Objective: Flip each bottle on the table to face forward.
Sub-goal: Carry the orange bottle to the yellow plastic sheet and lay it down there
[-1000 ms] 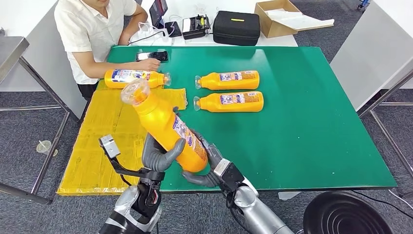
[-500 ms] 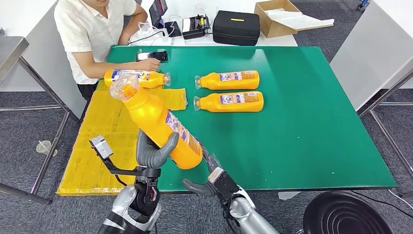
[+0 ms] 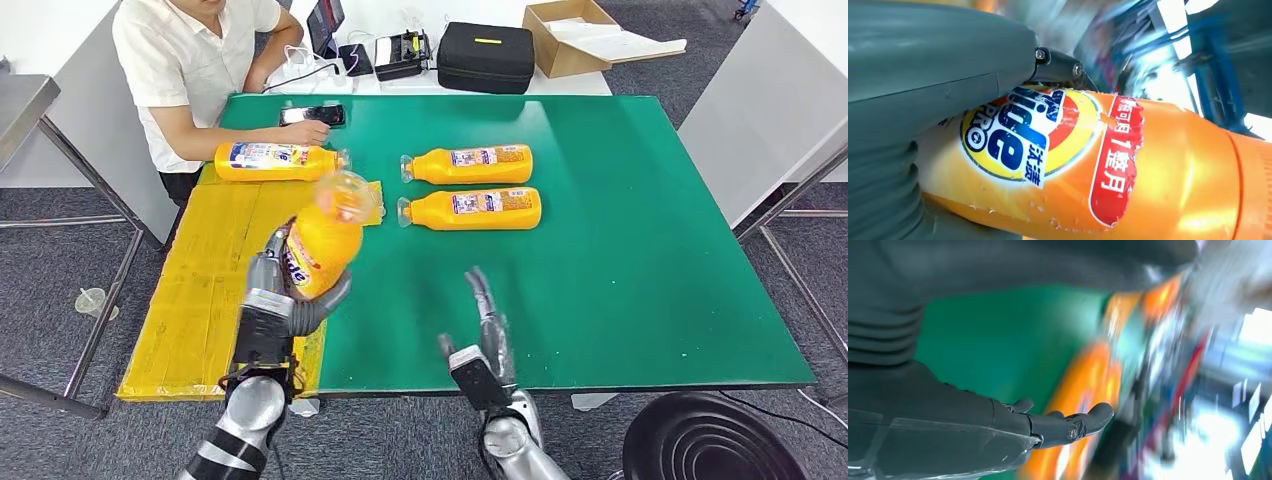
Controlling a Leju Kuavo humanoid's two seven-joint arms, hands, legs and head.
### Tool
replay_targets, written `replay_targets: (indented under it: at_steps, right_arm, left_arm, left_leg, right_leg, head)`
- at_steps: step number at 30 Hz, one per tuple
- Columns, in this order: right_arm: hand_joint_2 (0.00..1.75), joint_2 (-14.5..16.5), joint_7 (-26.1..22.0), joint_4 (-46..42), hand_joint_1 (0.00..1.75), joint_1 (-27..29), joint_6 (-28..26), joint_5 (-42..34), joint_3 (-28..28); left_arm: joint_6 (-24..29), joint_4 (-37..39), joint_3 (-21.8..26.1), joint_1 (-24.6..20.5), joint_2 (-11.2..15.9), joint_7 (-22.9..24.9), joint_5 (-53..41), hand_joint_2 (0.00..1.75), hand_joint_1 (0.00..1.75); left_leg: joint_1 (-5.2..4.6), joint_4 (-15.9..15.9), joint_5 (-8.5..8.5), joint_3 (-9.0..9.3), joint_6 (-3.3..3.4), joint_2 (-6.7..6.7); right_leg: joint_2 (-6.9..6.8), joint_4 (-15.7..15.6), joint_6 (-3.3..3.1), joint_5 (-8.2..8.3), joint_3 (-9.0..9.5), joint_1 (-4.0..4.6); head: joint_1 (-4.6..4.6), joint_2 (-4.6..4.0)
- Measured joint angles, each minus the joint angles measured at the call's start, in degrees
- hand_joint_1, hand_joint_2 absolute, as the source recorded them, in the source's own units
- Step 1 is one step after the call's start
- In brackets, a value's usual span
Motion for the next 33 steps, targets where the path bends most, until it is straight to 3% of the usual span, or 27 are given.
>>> replay_targets:
  at_steps: [3, 7, 12, 24, 28, 33]
  right_arm:
    - [0.0, -0.2, 0.0, -2.4, 0.0, 0.9, -7.4, 3.4, -4.0]
    - [1.75, -0.4, 0.0, -7.1, 0.0, 1.7, -9.6, 4.7, -7.0]
    - [1.75, -0.3, 0.0, -12.3, 0.0, 2.1, -9.5, 1.5, -8.0]
    - [1.75, -0.3, 0.0, -14.3, 0.0, 1.7, -8.0, -3.3, -6.9]
    - [1.75, -0.3, 0.0, -14.0, 0.0, 1.4, -7.3, -5.0, -6.3]
    - [1.75, -0.3, 0.0, -13.5, 0.0, 1.4, -7.1, -6.5, -6.2]
  left_arm:
    - [2.0, 2.8, 0.1, -1.0, 2.5, 3.3, -15.6, 1.75, 1.75]
    - [2.9, 5.9, 0.5, -3.2, 4.3, 8.2, -28.9, 1.75, 1.75]
    - [-2.1, 14.5, 0.6, -8.2, 5.4, 12.0, -37.7, 1.75, 1.75]
    - [-15.0, 34.5, 0.5, -17.9, 5.2, 11.5, -36.7, 1.75, 1.74]
    - [-17.1, 38.9, 0.5, -19.9, 5.0, 11.0, -35.8, 1.75, 0.0]
    - [-17.5, 42.0, 0.5, -21.5, 4.4, 12.2, -35.2, 1.75, 0.0]
  left_leg:
    - [0.0, 0.0, 0.0, 0.0, 0.0, 0.03]
    - [0.0, 0.0, 0.01, 0.0, 0.01, 0.0]
    - [0.0, 0.0, 0.02, 0.02, 0.0, 0.02]
    - [0.0, 0.0, 0.03, 0.02, 0.0, 0.03]
    - [0.0, 0.0, 0.03, 0.02, 0.0, 0.02]
    - [0.0, 0.0, 0.04, 0.02, 0.0, 0.01]
  right_leg:
    - [0.01, 0.0, 0.0, 0.01, -0.01, -0.01]
    - [-0.01, 0.0, 0.0, 0.01, -0.01, -0.01]
    - [0.01, 0.0, 0.0, 0.04, 0.0, -0.01]
    - [0.01, 0.0, 0.0, 0.03, 0.01, -0.01]
    - [0.0, 0.0, 0.0, 0.03, 0.02, -0.01]
    - [-0.01, 0.0, 0.0, 0.03, 0.04, -0.01]
  head:
    - [0.01, 0.0]
    - [0.0, 0.0]
    - [0.01, 0.0]
    - [0.0, 0.0]
    - [0.01, 0.0]
    - [0.0, 0.0]
